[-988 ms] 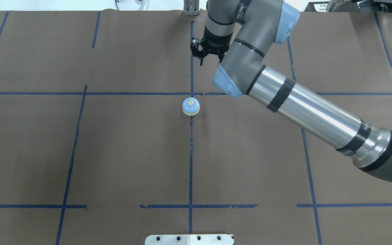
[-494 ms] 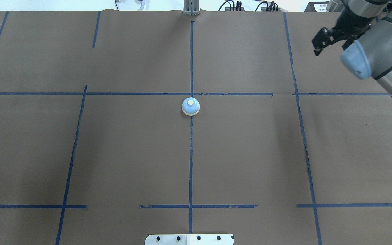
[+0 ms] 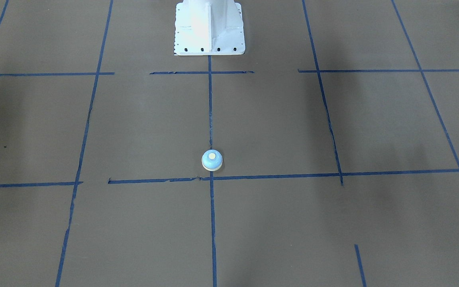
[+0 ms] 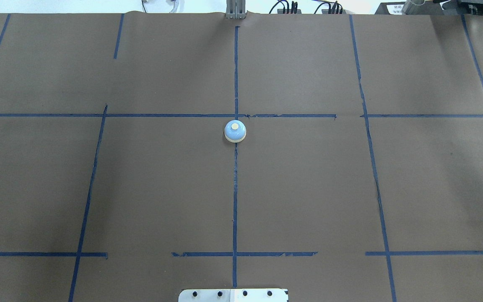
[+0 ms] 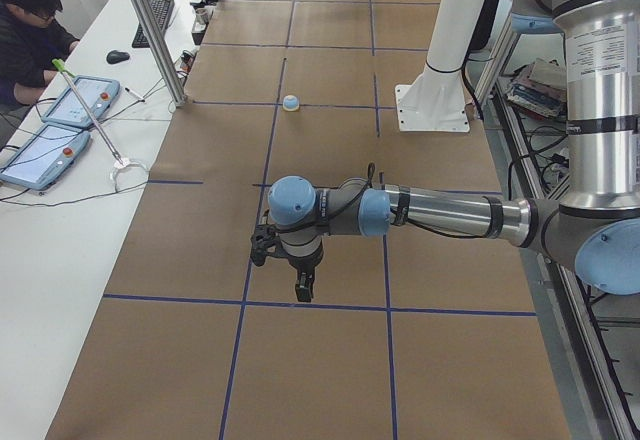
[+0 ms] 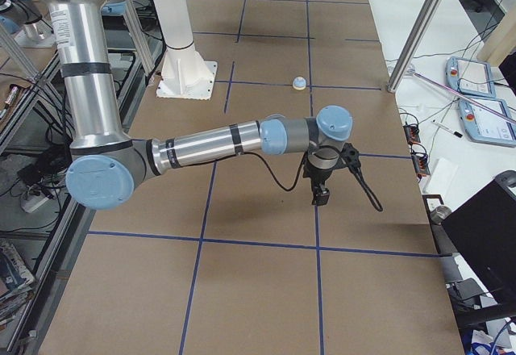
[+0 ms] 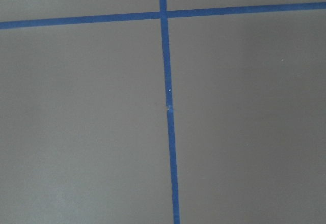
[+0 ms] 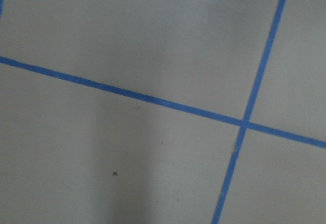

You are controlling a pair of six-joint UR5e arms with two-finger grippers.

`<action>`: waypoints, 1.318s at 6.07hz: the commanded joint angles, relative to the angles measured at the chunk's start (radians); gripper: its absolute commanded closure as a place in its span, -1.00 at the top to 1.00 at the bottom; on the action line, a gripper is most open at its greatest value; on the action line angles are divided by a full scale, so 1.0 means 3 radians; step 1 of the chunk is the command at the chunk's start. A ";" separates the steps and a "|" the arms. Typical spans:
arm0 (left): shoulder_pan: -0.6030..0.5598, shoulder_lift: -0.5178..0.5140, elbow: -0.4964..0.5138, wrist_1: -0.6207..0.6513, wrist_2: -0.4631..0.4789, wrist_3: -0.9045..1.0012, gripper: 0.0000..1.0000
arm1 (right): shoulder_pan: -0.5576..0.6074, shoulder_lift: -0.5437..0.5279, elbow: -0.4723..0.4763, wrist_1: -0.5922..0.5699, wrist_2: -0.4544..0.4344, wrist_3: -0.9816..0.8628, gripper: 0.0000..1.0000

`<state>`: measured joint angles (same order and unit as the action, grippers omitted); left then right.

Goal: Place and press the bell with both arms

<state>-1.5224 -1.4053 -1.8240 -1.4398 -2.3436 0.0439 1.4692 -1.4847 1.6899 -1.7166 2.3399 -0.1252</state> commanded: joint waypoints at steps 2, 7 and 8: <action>-0.0018 0.0128 -0.0081 -0.0012 0.0014 0.0022 1.00 | 0.0170 -0.0343 0.0022 0.0005 0.0008 -0.0053 1.00; -0.0018 0.0128 -0.0086 -0.0007 0.0014 0.0022 1.00 | 0.0170 -0.0435 0.0125 0.0005 0.0019 -0.0048 1.00; -0.0018 0.0128 -0.0086 -0.0012 0.0014 0.0022 1.00 | 0.0170 -0.0435 0.0125 0.0005 0.0019 -0.0048 1.00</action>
<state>-1.5279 -1.3668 -1.8499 -1.4428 -2.3393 0.0506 1.5202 -1.6147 1.7267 -1.7150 2.3453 -0.1396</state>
